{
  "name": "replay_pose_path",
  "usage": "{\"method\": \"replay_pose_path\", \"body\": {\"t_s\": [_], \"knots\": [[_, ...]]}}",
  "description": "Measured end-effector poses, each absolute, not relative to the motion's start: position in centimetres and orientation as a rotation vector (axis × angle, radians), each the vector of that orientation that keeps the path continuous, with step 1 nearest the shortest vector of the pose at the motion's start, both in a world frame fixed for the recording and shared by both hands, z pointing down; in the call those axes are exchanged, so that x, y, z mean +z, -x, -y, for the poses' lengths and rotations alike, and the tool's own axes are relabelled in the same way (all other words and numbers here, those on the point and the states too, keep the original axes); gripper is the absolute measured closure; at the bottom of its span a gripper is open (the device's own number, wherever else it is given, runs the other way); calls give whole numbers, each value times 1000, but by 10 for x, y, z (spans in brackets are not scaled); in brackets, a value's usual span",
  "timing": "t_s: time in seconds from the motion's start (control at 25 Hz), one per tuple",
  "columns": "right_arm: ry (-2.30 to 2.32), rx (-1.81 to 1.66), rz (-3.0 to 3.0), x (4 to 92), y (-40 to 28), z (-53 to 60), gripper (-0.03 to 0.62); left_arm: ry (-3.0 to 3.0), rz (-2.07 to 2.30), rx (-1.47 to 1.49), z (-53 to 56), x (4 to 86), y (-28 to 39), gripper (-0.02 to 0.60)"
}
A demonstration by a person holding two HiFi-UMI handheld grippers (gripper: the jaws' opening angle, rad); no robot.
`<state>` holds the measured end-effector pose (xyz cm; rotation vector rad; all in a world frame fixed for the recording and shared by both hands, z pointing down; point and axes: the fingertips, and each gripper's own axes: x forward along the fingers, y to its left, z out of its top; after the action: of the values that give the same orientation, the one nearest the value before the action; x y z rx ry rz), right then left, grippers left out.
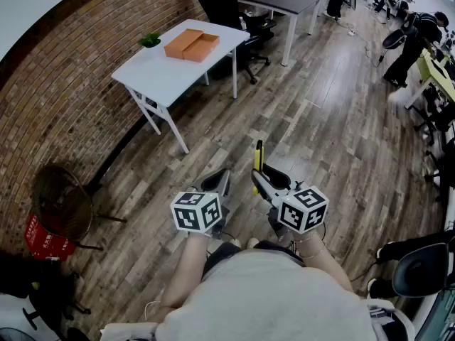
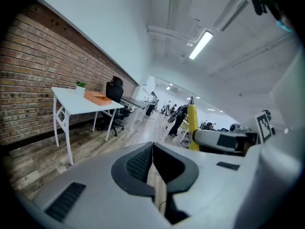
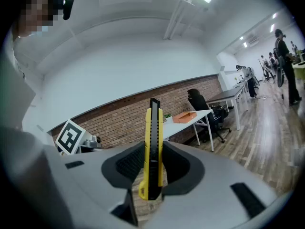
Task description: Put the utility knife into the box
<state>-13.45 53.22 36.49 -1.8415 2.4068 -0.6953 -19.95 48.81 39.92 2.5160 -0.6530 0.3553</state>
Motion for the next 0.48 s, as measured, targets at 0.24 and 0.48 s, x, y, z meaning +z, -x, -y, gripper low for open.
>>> {"method": "replay_pose_path", "body": {"t_s": [0.24, 0.48], "knots": [[1838, -681, -2451, 368, 141, -529, 482, -2496, 623, 372, -493, 409, 197, 574], [1843, -679, -2444, 367, 138, -530, 482, -2488, 613, 365, -495, 408, 194, 574]]}}
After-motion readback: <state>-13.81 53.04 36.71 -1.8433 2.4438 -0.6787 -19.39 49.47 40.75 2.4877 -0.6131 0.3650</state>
